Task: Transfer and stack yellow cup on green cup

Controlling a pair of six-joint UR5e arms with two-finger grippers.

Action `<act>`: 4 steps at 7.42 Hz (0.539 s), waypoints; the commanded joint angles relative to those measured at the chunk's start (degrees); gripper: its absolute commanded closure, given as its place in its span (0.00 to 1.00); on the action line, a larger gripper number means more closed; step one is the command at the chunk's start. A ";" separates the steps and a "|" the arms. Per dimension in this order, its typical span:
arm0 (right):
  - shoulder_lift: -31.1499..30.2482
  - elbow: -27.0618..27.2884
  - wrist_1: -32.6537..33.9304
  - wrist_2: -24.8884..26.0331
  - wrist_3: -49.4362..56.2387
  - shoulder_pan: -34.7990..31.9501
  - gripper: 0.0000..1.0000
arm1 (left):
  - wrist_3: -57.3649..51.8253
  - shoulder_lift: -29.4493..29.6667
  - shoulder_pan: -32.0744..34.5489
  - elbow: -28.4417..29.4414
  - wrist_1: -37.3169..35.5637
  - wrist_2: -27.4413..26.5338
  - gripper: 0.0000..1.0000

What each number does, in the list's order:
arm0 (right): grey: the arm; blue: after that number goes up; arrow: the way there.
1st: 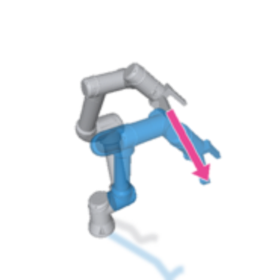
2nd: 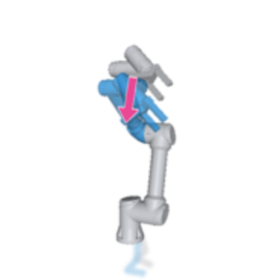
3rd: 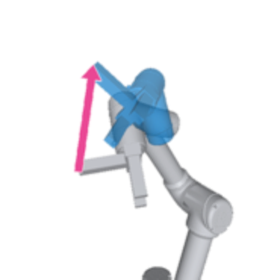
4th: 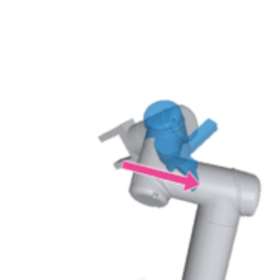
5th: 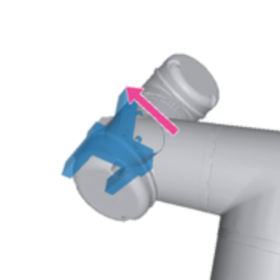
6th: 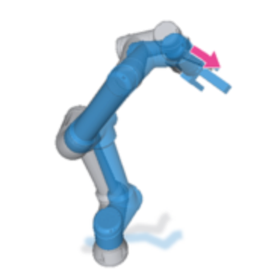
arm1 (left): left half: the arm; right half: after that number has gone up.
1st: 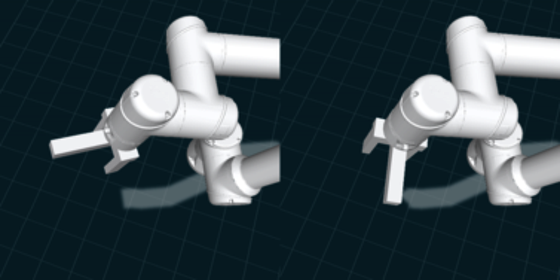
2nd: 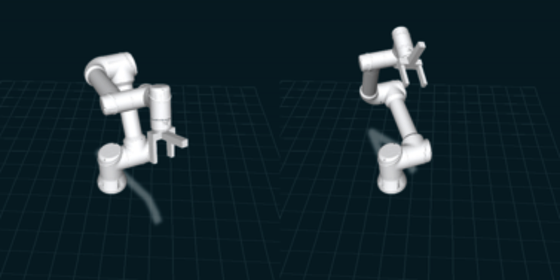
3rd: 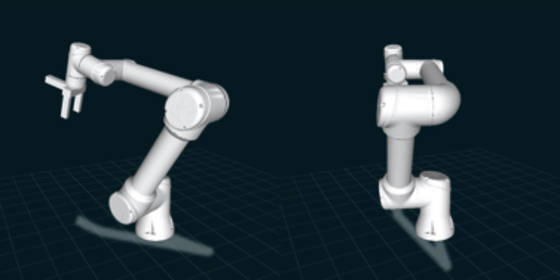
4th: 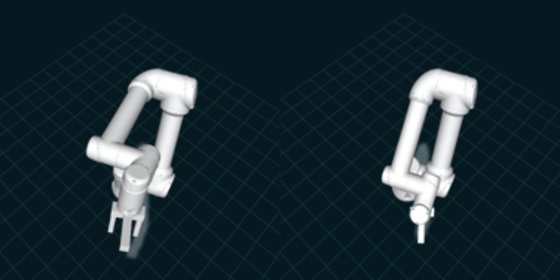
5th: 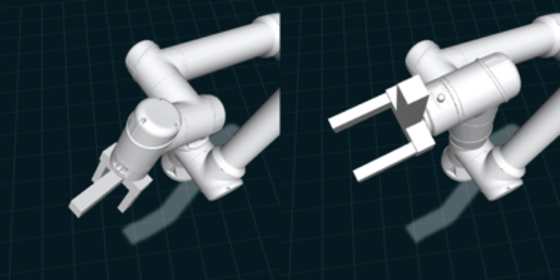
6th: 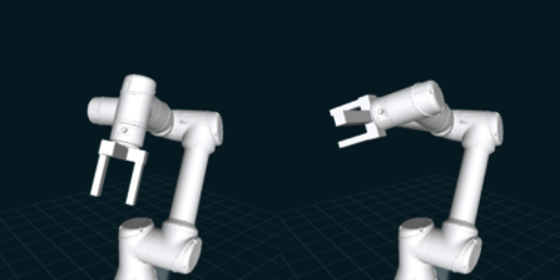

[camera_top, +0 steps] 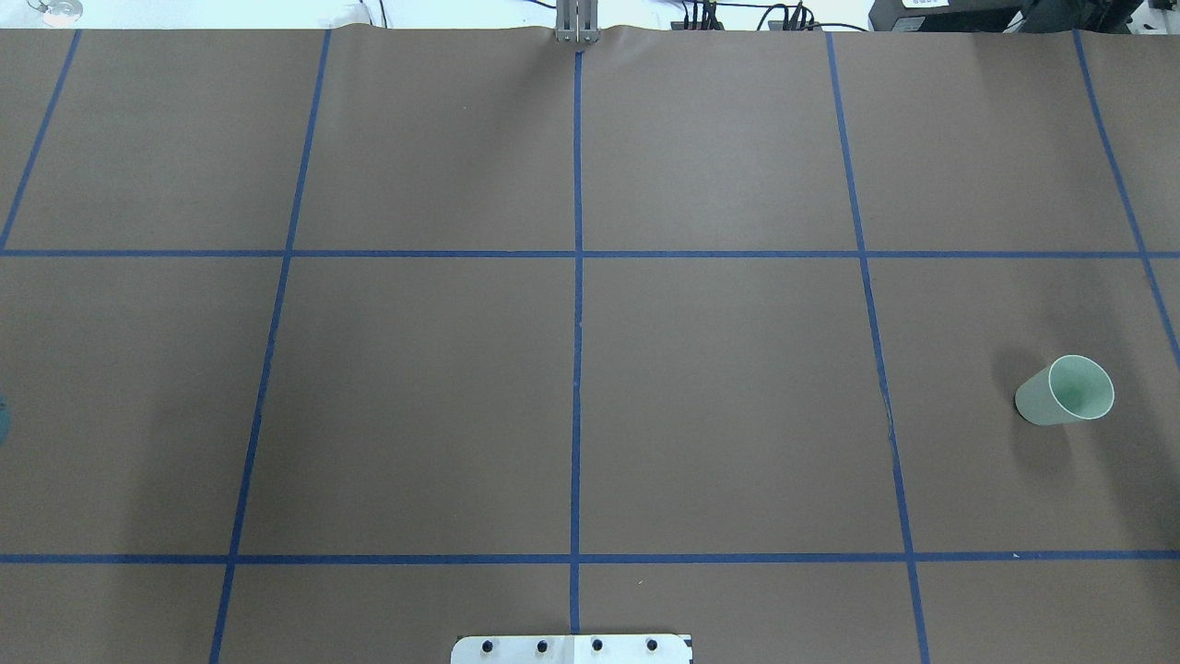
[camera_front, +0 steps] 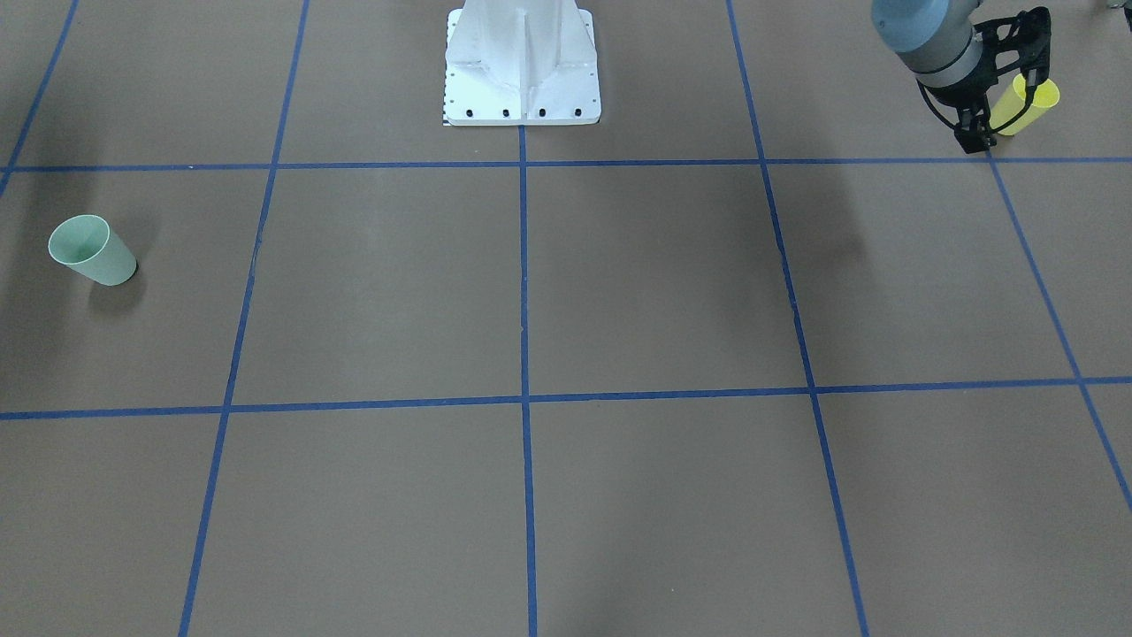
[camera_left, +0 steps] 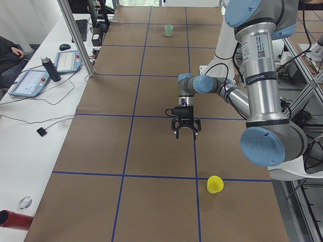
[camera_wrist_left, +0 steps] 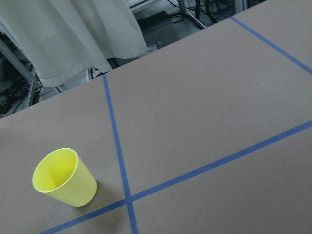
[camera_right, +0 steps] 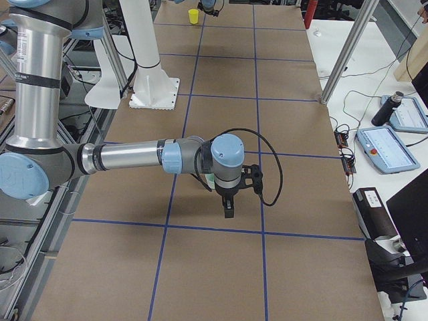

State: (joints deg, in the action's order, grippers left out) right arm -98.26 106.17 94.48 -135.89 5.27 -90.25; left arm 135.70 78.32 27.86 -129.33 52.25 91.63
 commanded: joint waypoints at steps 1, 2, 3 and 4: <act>0.52 0.00 0.00 -0.16 0.00 0.17 0.01 | 6.06 5.85 -2.02 10.45 -3.82 1.79 0.00; 0.70 0.00 0.00 -0.25 -0.09 0.34 0.01 | 6.68 6.40 -2.10 12.42 -3.74 1.97 0.00; 1.39 -0.08 0.09 -0.16 0.00 0.34 0.01 | 8.60 6.14 -2.80 13.22 -3.82 2.58 0.00; 1.40 -0.09 0.09 -0.16 0.00 0.34 0.01 | 9.14 5.62 -3.24 13.66 -4.09 4.59 0.00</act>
State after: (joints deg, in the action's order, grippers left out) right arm -97.15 106.12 94.53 -136.07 5.25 -89.95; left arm 143.53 84.18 25.25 -116.89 48.46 94.38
